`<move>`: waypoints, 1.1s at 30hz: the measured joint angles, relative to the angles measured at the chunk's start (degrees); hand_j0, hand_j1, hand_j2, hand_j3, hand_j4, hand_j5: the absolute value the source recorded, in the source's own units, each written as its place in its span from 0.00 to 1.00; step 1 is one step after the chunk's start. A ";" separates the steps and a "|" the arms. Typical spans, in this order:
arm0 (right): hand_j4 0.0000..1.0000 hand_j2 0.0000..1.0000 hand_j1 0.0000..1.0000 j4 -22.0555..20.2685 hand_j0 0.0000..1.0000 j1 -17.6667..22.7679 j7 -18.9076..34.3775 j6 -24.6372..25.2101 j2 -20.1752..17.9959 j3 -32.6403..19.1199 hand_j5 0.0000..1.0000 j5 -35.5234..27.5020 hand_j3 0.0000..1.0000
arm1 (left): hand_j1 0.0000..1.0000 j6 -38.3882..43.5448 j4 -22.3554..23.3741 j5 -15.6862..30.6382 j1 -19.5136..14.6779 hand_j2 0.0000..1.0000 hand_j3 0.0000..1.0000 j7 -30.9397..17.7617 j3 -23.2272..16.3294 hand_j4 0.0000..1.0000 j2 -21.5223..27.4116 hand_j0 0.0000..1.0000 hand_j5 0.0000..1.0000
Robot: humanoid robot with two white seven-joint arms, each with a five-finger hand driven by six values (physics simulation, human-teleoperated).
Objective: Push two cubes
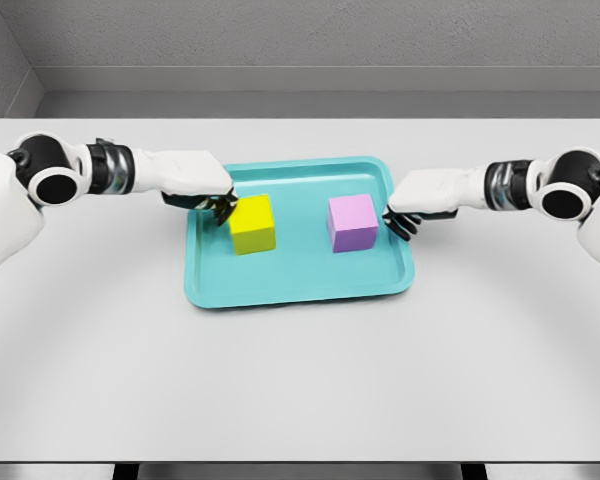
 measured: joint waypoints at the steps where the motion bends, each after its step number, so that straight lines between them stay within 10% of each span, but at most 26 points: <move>1: 0.17 0.17 0.17 0.21 0.17 -0.26 0.00 0.00 0.30 0.43 0.17 0.01 0.17 | 0.45 -0.04 0.01 -0.03 -0.09 0.45 0.45 0.00 0.00 0.45 -0.17 0.45 0.45; 33: 0.25 0.25 0.25 1.61 0.25 -3.60 0.00 0.00 5.82 3.09 0.25 3.42 0.25 | 0.45 -0.14 0.11 -0.93 -1.06 0.45 0.45 -0.01 2.49 0.45 -0.98 0.45 0.45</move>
